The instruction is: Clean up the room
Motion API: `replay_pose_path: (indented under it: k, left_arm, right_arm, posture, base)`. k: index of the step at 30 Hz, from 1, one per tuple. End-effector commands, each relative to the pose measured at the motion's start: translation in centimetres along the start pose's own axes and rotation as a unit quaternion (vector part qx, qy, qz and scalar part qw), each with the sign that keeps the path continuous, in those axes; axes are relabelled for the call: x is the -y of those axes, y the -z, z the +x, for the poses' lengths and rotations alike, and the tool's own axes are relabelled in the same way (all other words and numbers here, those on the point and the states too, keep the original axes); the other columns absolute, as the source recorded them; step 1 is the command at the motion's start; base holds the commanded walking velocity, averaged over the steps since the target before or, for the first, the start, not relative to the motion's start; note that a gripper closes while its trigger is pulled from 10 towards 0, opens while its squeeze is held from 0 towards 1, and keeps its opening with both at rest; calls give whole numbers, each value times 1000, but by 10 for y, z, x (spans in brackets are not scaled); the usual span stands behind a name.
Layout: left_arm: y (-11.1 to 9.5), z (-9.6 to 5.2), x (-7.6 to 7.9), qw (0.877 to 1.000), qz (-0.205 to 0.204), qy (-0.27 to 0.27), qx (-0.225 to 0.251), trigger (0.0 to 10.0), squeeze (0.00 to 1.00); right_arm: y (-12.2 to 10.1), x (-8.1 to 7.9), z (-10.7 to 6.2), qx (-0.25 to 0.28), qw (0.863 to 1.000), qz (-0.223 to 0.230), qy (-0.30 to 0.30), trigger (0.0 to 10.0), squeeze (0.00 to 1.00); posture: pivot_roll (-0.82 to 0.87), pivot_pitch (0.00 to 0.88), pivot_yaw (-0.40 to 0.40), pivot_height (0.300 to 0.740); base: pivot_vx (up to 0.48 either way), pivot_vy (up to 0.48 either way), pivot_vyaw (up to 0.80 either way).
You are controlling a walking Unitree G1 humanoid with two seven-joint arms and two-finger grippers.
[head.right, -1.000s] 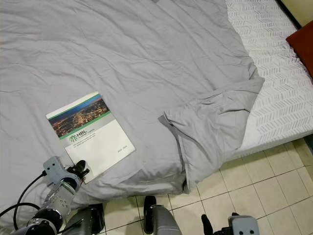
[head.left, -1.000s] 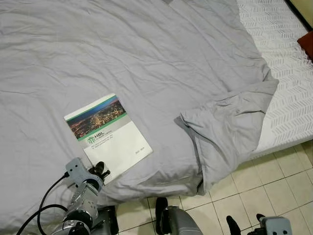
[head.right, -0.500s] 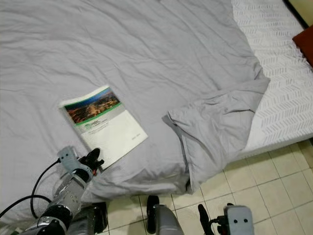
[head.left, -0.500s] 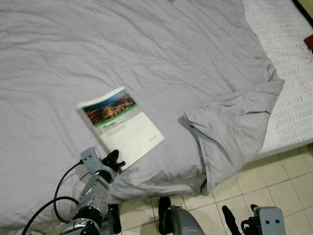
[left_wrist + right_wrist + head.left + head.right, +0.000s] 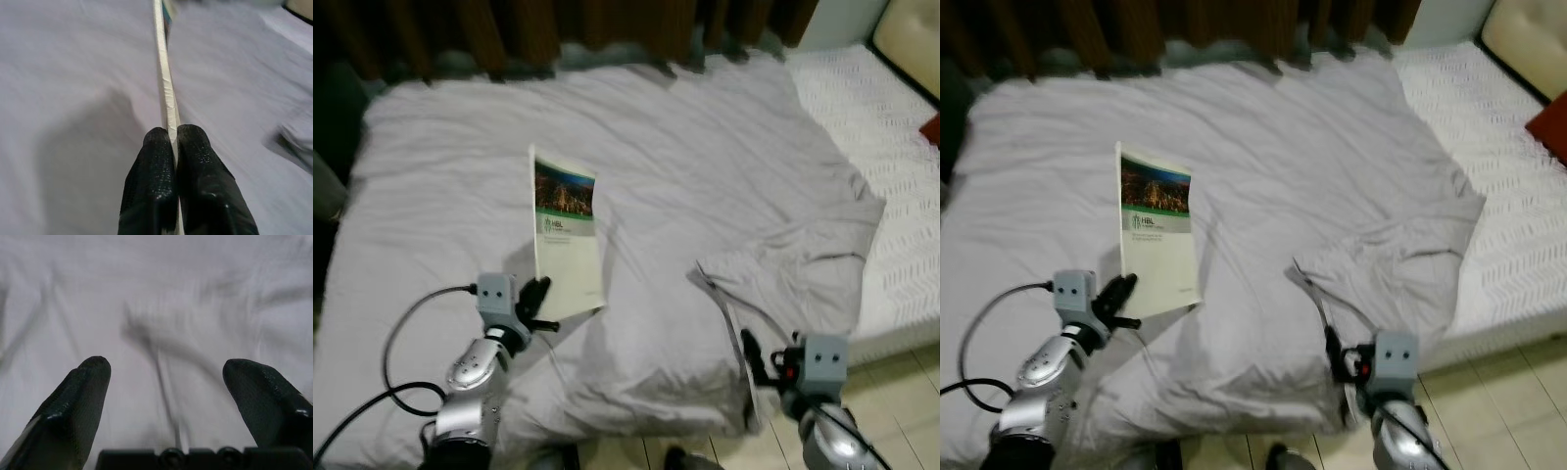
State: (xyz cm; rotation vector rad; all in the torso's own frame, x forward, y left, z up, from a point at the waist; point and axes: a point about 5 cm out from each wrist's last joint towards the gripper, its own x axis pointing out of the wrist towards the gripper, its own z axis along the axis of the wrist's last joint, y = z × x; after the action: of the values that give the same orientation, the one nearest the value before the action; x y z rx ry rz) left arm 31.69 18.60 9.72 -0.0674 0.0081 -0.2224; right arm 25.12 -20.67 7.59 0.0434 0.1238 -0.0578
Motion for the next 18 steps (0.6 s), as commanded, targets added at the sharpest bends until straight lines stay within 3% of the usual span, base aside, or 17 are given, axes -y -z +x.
replay_pose_path:
  k: [1,3,8,9,12,18]
  left_arm:
    - [-16,-4,0,998,52,-6,29,0,0]
    - [-21,-10,1,996,81,-19,34,0,0]
    - [-14,-21,6,994,98,-35,16,0,0]
    - [-10,-25,11,994,95,-45,11,9725,0]
    - [-2,-23,18,994,96,-42,-7,10000,0]
    - [6,-6,34,992,120,-15,-24,10000,0]
  right_arm:
    - [1,7,2,11,999,17,27,10000,0]
    - [-6,9,9,34,998,23,42,10000,0]
    - [-6,18,6,49,995,24,81,10000,0]
    - [-3,23,2,49,993,14,103,10000,0]
    - [3,24,5,42,993,14,110,10000,0]
    - [-2,5,23,46,997,-12,61,10000,0]
  posture:
    - [3,0,-12,740]
    - [19,0,-10,740]
    - [41,0,-14,740]
    - [42,0,-17,740]
    - [30,0,-19,740]
    - [4,0,-8,740]
  base:
    - [0,0,0]
    - [0,0,0]
    - [0,0,0]
    - [0,0,0]
    - [0,0,0]
    - [179,-207,0]
